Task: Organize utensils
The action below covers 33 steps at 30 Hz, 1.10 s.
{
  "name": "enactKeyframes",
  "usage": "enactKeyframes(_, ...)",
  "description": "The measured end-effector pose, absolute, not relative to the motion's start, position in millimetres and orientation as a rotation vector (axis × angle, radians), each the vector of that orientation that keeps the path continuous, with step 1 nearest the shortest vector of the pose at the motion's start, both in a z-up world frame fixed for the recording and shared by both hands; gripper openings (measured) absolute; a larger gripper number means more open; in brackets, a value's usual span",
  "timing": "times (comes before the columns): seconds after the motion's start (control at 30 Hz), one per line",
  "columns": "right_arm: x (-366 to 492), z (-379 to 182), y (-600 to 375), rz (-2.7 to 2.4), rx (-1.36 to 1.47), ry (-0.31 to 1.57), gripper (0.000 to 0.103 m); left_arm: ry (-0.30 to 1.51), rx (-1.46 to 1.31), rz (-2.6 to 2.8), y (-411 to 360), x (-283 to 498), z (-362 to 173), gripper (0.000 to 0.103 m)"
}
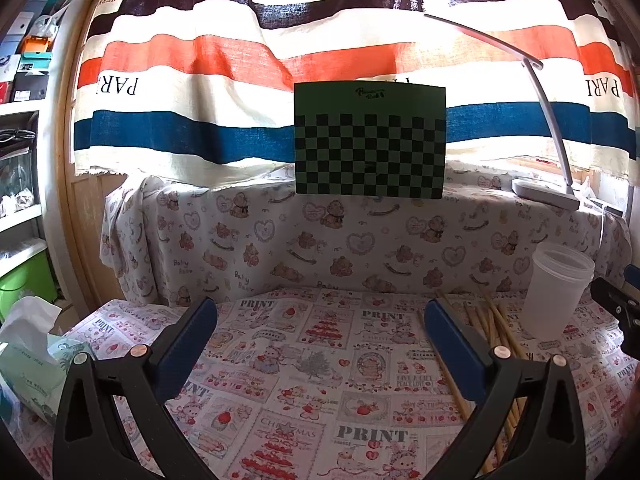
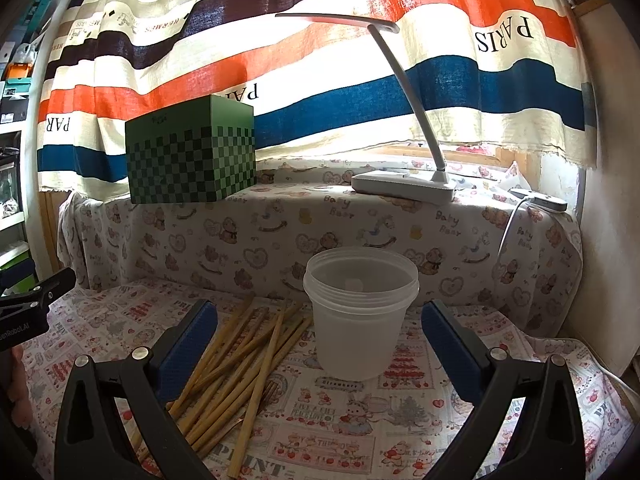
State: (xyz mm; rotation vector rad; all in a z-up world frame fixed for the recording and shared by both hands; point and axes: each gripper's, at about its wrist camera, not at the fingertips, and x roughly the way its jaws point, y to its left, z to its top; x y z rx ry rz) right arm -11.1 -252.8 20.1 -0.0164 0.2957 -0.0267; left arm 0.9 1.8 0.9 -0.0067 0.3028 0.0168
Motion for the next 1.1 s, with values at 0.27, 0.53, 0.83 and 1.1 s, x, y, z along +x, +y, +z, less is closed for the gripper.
enactKeyframes(0.27, -10.3, 20.1, -251.2, -0.024, -0.024, 0.305, 0.103, 0.310, 0.003, 0.023, 2.1, 2.3, 0.1, 0.103)
enactKeyframes(0.53, -9.6, 19.9, -251.5, -0.023, -0.022, 0.309, 0.103, 0.301, -0.002, 0.025, 2.7, 0.6, -0.8, 0.103)
enactKeyframes(0.83, -9.8, 20.1, -251.3, -0.023, -0.023, 0.308, 0.103, 0.300, -0.002, 0.023, 2.2, -0.6, -0.6, 0.103)
enactKeyframes(1.1, -10.1, 20.1, -251.6, -0.022, -0.023, 0.308, 0.103, 0.300, -0.002, 0.023, 2.3, -0.8, -0.6, 0.103)
